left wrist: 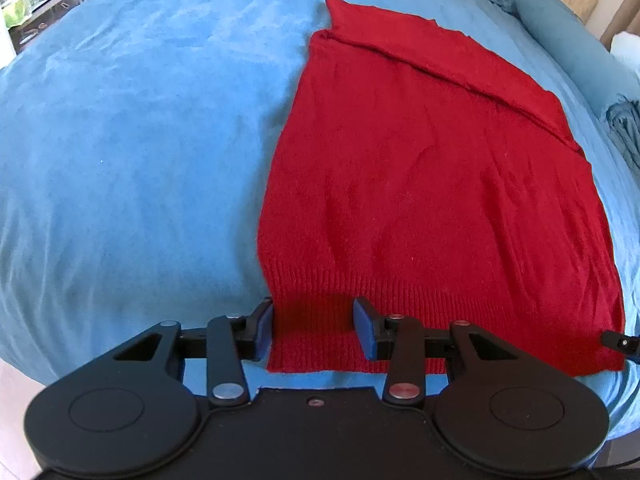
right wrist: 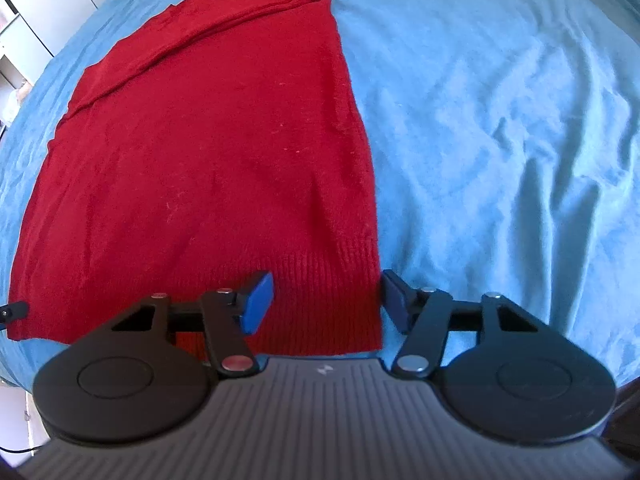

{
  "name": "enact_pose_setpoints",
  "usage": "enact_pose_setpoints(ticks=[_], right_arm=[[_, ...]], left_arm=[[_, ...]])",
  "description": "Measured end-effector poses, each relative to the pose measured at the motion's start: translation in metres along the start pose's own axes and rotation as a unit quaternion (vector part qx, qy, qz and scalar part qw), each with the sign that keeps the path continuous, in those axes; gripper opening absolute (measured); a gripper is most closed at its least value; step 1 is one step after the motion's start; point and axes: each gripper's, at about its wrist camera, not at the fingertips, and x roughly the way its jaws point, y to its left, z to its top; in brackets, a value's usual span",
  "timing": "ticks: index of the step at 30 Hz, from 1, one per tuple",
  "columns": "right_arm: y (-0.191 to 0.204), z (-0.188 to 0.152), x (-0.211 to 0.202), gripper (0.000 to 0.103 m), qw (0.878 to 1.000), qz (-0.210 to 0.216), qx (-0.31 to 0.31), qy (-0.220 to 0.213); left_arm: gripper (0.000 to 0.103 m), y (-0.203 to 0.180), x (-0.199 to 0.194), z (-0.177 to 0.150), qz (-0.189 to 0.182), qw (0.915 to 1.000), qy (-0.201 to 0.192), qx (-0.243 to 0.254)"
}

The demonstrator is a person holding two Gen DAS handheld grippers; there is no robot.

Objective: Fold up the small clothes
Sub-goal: 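Move both grippers to the sweater hem and close on it, then lift the hem with both grippers and fold it over toward the collar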

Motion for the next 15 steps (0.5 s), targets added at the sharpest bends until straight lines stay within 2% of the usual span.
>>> enact_pose_setpoints(ticks=[3, 4, 5, 8, 13, 15], right_arm=[[-0.005, 0.002, 0.001, 0.061, 1.000, -0.002, 0.010, 0.004], [-0.005, 0.003, 0.001, 0.059, 1.000, -0.005, 0.007, 0.006], [-0.004, 0.003, 0.000, 0.059, 1.000, -0.007, 0.002, 0.007], [-0.001, 0.004, 0.002, 0.054, 1.000, -0.011, -0.010, 0.009], [0.008, 0.008, 0.006, 0.024, 1.000, -0.004, -0.016, 0.019], [0.008, 0.012, 0.006, 0.021, 1.000, 0.003, -0.015, 0.022]], left_arm=[[0.026, -0.001, 0.001, 0.001, 0.002, 0.9998, 0.008, 0.017], [0.013, 0.000, 0.002, 0.001, 0.002, 0.9997, 0.011, 0.020], [0.010, 0.000, 0.002, 0.001, 0.001, 0.9996, 0.014, 0.023], [0.009, -0.001, 0.002, 0.002, 0.002, 0.9995, 0.016, 0.028], [0.008, -0.003, -0.001, 0.006, 0.004, 0.9993, 0.024, 0.030], [0.007, -0.003, -0.003, 0.010, 0.000, 0.9992, 0.028, 0.027]])
